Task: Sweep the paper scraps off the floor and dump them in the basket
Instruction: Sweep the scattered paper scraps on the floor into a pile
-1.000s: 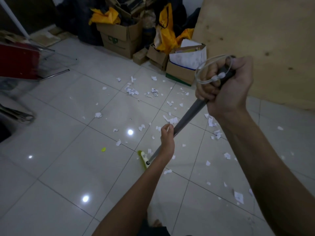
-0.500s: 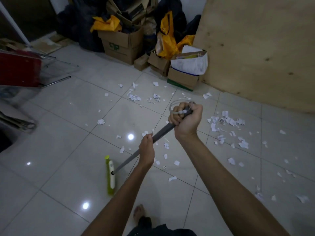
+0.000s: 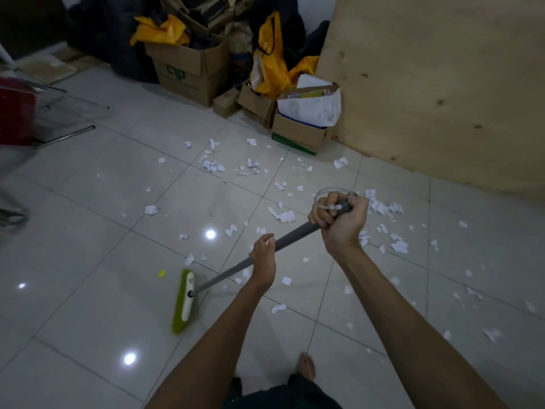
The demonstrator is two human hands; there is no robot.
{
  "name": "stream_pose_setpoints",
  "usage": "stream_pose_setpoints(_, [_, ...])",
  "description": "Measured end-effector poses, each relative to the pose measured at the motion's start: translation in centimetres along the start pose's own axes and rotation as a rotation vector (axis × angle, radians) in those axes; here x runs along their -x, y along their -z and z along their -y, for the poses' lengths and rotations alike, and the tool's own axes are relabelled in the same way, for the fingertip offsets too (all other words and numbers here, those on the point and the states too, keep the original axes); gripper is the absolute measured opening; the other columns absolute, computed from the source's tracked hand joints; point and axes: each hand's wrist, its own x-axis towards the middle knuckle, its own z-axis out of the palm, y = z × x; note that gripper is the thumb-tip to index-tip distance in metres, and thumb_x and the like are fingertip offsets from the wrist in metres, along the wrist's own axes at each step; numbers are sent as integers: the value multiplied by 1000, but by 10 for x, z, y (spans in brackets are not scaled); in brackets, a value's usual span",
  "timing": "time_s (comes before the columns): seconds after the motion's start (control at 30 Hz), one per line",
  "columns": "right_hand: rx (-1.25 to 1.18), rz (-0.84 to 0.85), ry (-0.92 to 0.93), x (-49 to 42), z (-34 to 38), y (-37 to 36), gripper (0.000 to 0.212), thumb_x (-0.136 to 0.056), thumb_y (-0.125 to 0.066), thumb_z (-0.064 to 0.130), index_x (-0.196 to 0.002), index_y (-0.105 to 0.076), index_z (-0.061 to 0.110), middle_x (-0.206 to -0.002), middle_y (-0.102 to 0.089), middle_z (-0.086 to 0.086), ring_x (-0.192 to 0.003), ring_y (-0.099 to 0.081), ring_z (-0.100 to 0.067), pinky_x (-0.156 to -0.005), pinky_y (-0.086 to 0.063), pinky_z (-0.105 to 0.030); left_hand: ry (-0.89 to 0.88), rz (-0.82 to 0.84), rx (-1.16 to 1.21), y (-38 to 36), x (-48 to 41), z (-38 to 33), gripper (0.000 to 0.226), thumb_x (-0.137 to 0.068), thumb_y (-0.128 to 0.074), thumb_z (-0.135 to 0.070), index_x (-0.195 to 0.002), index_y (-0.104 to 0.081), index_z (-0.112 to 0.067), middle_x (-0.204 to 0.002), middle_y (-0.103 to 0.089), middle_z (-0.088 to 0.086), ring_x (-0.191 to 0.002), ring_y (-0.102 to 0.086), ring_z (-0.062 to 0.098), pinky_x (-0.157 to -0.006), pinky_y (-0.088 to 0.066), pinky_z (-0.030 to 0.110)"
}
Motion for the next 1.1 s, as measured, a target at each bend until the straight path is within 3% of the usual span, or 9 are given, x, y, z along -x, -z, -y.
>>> stream_pose_setpoints(0.17, [52, 61, 15, -12, 43, 42, 38, -49, -63, 54, -41, -47, 20, -37, -32, 7, -33, -24, -9, -44, -23, -13, -30, 34, 36, -58, 14, -19, 29, -101, -29, -19, -115, -54, -11, -121, -56, 10, -119, -48, 26, -113, -24, 45])
stream_pose_setpoints(0.37, [157, 48, 40, -24, 108, 79, 30, -62, -44, 40, -38, -43, 21, -35, -29, 6, -33, -20, -10, -46, -18, -20, -81, 119, 109, -136, 31, -43, 27, -102, -27, -24, -115, -50, -21, -113, -47, -4, -123, -41, 23, -114, -16, 50])
stream_pose_setpoints(0.5, [162, 38, 43, -26, 136, 103, 47, -79, -22, 33, -38, -43, 23, -36, -28, 7, -33, -20, -10, -46, -15, -24, -60, 148, 137, -176, 45, -60, 31, -101, -27, -24, -118, -52, -15, -114, -50, 3, -122, -41, 25, -113, -18, 51])
stream_pose_setpoints(0.63, [99, -24, 60, -23, 153, 109, 49, -83, -25, 25, -37, -42, 21, -36, -28, 7, -32, -20, -8, -42, -17, -17, -96, 177, 86, -198, 56, -67, 36, -101, -23, -23, -125, -49, -14, -130, -48, 8, -122, -40, 21, -113, -21, 47])
stream_pose_setpoints(0.77, [33, -11, 75, -23, 165, 109, 58, -90, -16, 21, -38, -40, 19, -35, -27, 7, -30, -18, -9, -40, -16, -14, -104, 128, 142, -205, 65, -72, 33, -101, -23, -24, -117, -51, -18, -114, -49, 3, -109, -41, 15, -112, -24, 45])
stream_pose_setpoints(0.87, [27, 59, 65, -26, 175, 108, 56, -91, -17, 22, -39, -40, 19, -35, -27, 7, -30, -17, -9, -41, -19, -11, -95, 128, 147, -206, 69, -74, 35, -100, -23, -31, -117, -51, -20, -113, -49, -3, -109, -39, 12, -108, -29, 37])
stream_pose_setpoints(0.97, [59, 103, 31, -30, 185, 108, 55, -90, -18, 25, -39, -39, 19, -34, -25, 6, -31, -17, -10, -42, -19, -12, -26, 56, 166, -210, 72, -82, 24, -99, -25, -30, -97, -48, -25, -93, -48, -4, -104, -41, 20, -108, -29, 47])
stream_pose_setpoints(1.1, [90, 167, -59, -38, 191, 112, 46, -78, -30, 34, -36, -40, 19, -32, -22, 5, -30, -16, -9, -44, -15, -14, -6, -12, 147, -217, 76, -81, 25, -99, -24, -26, -91, -47, -24, -91, -49, -1, -99, -44, 21, -107, -29, 49])
